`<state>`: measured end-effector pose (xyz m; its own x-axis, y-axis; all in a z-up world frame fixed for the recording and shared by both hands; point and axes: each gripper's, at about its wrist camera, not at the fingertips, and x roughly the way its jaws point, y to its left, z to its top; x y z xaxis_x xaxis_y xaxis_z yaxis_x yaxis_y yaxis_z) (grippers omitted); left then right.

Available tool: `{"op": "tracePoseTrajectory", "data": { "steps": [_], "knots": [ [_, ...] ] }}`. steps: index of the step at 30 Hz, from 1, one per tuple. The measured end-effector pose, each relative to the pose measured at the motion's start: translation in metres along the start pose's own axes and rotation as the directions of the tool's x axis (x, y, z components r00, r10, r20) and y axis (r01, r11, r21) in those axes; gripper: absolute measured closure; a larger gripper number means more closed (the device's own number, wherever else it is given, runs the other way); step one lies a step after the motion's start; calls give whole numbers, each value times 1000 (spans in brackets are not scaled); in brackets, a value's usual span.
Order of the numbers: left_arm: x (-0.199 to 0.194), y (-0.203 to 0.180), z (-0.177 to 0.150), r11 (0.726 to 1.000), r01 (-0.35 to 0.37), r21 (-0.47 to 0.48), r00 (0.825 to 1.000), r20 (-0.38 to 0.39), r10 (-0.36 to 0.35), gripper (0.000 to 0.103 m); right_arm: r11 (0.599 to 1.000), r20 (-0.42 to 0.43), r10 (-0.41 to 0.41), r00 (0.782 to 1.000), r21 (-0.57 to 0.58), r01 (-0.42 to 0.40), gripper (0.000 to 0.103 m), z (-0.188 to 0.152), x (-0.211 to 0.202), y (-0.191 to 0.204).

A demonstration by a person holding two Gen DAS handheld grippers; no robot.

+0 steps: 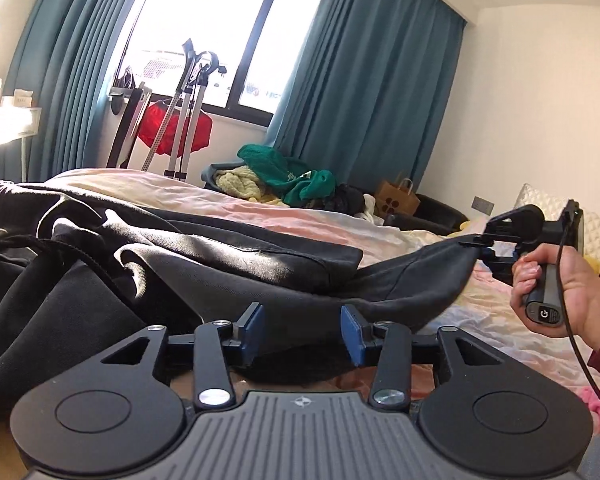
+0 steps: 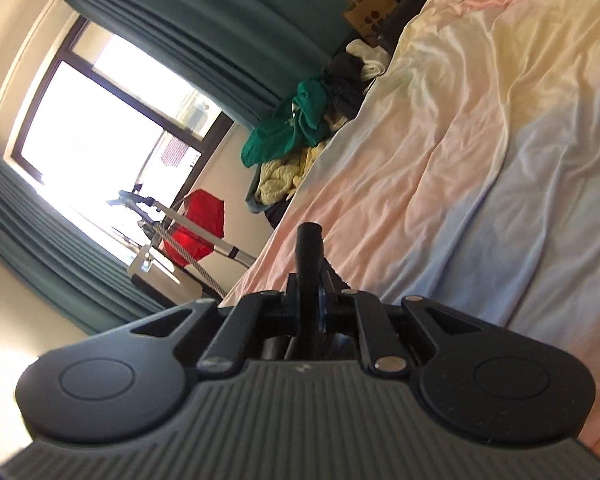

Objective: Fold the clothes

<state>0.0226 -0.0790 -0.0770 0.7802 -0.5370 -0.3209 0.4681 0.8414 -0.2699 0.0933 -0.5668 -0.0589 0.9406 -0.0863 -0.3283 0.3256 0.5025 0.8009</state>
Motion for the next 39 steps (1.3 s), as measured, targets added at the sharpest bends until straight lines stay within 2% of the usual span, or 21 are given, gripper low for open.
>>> {"op": "tracePoseTrajectory", "data": {
  "steps": [3, 6, 8, 11, 14, 16, 20, 23, 26, 29, 30, 32, 34, 36, 39],
  "knots": [
    [-6, 2, -1, 999, -15, -43, 1000, -6, 15, 52, 998, 96, -47, 994, 41, 44, 92, 30, -28, -32],
    [-16, 9, 1, 996, -44, -79, 999, -15, 43, 47, 994, 237, -102, 966, 55, 92, 92, 34, -57, -70],
    [-22, 17, 2, 989, -87, -118, 996, -29, 84, 43, 984, 242, -170, 955, 96, 151, 92, 30, -64, -90],
    [-36, 42, 8, 957, -162, -240, 986, -81, 147, 33, 962, 166, -237, 957, 176, 208, 92, 21, -60, -106],
    [-49, 75, 16, 898, -265, -352, 961, -172, 216, 27, 950, 126, -296, 947, 141, 278, 92, 18, -57, -103],
    [-62, 98, 21, 849, -309, -429, 948, -204, 242, 26, 947, 123, -308, 944, 132, 292, 92, 15, -59, -100],
    [-89, 146, 30, 725, -393, -566, 919, -275, 283, 23, 944, 117, -330, 937, 70, 323, 91, 12, -56, -93],
    [-109, 179, 26, 621, -400, -674, 916, -296, 270, 23, 934, 121, -354, 928, -12, 358, 91, 10, -51, -83],
    [-123, 202, 19, 562, -405, -721, 913, -291, 286, 23, 926, 121, -368, 922, -40, 374, 91, 8, -49, -79],
    [-130, 224, 3, 465, -407, -787, 907, -287, 308, 24, 923, 120, -373, 920, -54, 381, 91, 8, -48, -78],
    [-133, 230, -1, 427, -420, -801, 898, -299, 323, 24, 922, 120, -375, 919, -52, 383, 91, 8, -48, -78],
    [-139, 239, -8, 371, -408, -834, 897, -290, 333, 25, 921, 119, -378, 918, -47, 386, 91, 7, -48, -79],
    [-153, 247, -17, 306, -355, -883, 907, -246, 341, 25, 921, 118, -381, 917, -42, 388, 91, 8, -49, -79],
    [-159, 253, -19, 284, -339, -897, 911, -237, 338, 24, 921, 115, -383, 917, -30, 388, 91, 9, -49, -80],
    [-161, 258, -21, 270, -334, -903, 913, -239, 330, 24, 920, 111, -388, 915, -18, 393, 90, 10, -48, -81]
  ]
}}
